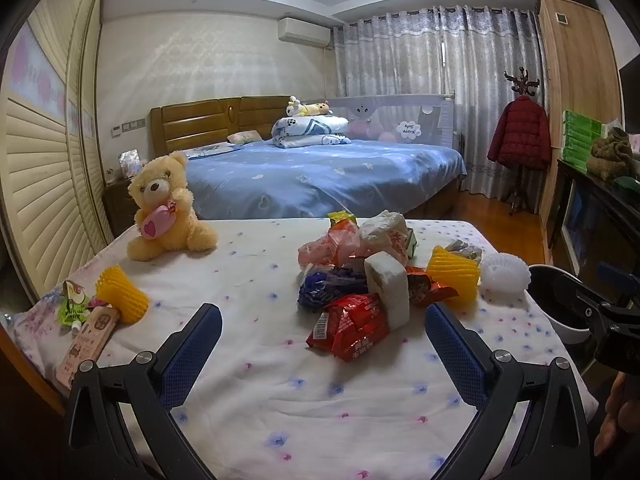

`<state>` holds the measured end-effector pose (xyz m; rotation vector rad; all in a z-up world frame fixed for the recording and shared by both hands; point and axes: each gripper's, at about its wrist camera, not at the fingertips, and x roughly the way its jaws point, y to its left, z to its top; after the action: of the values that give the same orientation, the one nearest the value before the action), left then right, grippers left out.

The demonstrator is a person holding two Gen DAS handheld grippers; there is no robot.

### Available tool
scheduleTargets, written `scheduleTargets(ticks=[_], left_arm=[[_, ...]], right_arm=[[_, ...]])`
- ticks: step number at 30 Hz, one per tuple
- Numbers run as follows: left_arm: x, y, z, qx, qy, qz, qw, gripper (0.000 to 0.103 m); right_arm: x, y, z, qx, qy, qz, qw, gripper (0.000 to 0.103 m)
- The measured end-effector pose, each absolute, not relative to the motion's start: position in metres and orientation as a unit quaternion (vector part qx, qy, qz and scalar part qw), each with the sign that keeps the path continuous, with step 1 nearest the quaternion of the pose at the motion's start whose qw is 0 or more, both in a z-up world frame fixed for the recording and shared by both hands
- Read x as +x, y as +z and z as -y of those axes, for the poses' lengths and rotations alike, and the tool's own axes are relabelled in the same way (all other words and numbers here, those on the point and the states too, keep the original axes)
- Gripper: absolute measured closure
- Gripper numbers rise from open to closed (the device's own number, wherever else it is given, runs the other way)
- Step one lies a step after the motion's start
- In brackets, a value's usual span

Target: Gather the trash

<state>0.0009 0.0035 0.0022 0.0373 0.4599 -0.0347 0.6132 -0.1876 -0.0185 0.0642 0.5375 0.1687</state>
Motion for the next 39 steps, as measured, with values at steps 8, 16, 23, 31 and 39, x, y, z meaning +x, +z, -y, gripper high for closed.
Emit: scheduleTargets(ticks=[8,16,23,31,39], left_arm=[[0.0013,0.0024,-0.0043,0.017,-0.019,-0.227,0.973,0.001],[0.0010,0.0020,-0.0042,0.017,-0.019,-0.227,0.973,0.001],[0.0001,0.0010,-0.0023,0.018,-0.021,-0.227,0.974,0.001],[0.0000,0.0010,-0.0022,0.018,-0.021,-0.227,0.974,0.001],[0.0000,0.0005,-0.0019,0.018,-0.022,-0.227,0.973,0.001]], right_arm=[[0.6129,-0.0172,0.1857,0.033,0.086,-0.264,0.960,0.000],[0.6123,-0.0161,0.1848,0.035,0.091,-0.263,0.960,0.000],[0.6128,-0.0158,0.1840,0.036,0.091,-0.263,0.960,0.000],[0.6123,-0.0136,0.1833,0.037,0.094,-0.265,0.959,0.000],[0.6126,-0.0140,0.1822,0.038,0.097,-0.265,0.959,0.000]])
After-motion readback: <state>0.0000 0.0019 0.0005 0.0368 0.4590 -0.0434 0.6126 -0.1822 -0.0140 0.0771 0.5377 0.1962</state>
